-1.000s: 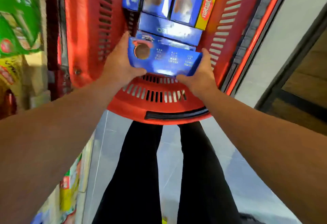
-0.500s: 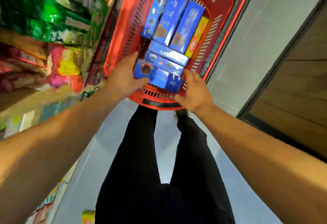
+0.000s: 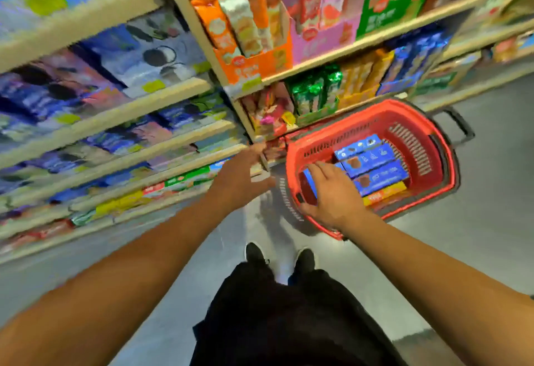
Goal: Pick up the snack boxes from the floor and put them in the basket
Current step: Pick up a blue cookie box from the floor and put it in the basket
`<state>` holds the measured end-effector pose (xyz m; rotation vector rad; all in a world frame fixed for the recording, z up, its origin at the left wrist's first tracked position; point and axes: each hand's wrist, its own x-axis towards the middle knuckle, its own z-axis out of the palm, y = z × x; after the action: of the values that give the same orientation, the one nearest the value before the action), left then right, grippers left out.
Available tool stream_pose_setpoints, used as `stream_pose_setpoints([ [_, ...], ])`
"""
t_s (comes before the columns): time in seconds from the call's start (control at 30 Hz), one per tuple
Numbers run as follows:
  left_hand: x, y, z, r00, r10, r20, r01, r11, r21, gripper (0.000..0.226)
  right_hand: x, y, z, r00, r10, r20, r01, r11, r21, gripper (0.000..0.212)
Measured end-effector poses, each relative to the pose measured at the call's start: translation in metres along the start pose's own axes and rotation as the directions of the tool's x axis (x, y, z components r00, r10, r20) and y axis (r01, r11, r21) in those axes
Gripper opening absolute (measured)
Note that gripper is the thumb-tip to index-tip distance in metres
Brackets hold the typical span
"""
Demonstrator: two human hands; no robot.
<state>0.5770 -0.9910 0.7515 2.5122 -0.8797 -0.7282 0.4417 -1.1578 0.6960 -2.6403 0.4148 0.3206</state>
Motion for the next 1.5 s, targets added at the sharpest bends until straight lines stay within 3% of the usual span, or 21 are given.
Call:
stream_pose_setpoints([
  [0.13,-0.082,-0.053,-0.013,0.969,-0.199,-0.148,0.177,0.973,-0.148,0.079,0.008,-0.073,0.003,0.973,-0.225,0.056,0.229,0.97,-0.08,0.094],
  [0.27,-0.181,-0.099,-0.011,0.852,-0.416,-0.317,0.335,0.899,-0.282,0.08,0.004,-0.161,0.025,0.847,-0.485,0.22,0.523,0.835,-0.171,0.095],
  [0.4,-0.284,-0.136,0.005,0.66,-0.631,-0.408,0.438,0.764,-0.473,0.078,-0.019,-0.244,0.06,0.729,-0.609,0.313,0.677,0.71,-0.193,0.096],
  [0.53,-0.389,-0.17,0.032,0.487,-0.75,-0.448,0.506,0.66,-0.555,0.079,-0.062,-0.327,0.101,0.627,-0.699,0.344,0.773,0.612,-0.166,0.094],
  [0.57,-0.431,-0.182,0.044,0.416,-0.794,-0.442,0.528,0.607,-0.593,0.079,-0.086,-0.356,0.122,0.583,-0.731,0.354,0.806,0.575,-0.141,0.094],
  [0.6,-0.458,-0.188,0.052,0.372,-0.819,-0.437,0.549,0.574,-0.608,0.079,-0.101,-0.373,0.137,0.562,-0.74,0.369,0.82,0.559,-0.126,0.095],
  [0.67,-0.479,-0.191,0.059,0.346,-0.84,-0.418,0.568,0.542,-0.619,0.078,-0.111,-0.385,0.149,0.571,-0.734,0.367,0.812,0.571,-0.12,0.097],
  [0.9,-0.628,-0.221,0.101,0.016,-0.938,-0.345,0.54,0.299,-0.787,0.083,-0.195,-0.499,0.232,0.324,-0.794,0.514,0.943,0.316,-0.105,0.094],
  [0.97,-0.652,-0.228,0.108,-0.051,-0.947,-0.316,0.513,0.246,-0.822,0.082,-0.207,-0.523,0.248,0.276,-0.786,0.553,0.959,0.262,-0.106,0.094],
  [1.13,-0.684,-0.267,0.113,-0.144,-0.964,-0.221,0.424,0.142,-0.894,0.082,-0.211,-0.591,0.283,0.184,-0.756,0.628,0.983,0.142,-0.117,0.092],
  [1.5,-0.674,-0.429,0.04,-0.199,-0.976,-0.093,0.382,0.01,-0.924,0.08,-0.118,-0.747,0.353,0.142,-0.675,0.724,0.989,0.064,-0.134,0.088],
])
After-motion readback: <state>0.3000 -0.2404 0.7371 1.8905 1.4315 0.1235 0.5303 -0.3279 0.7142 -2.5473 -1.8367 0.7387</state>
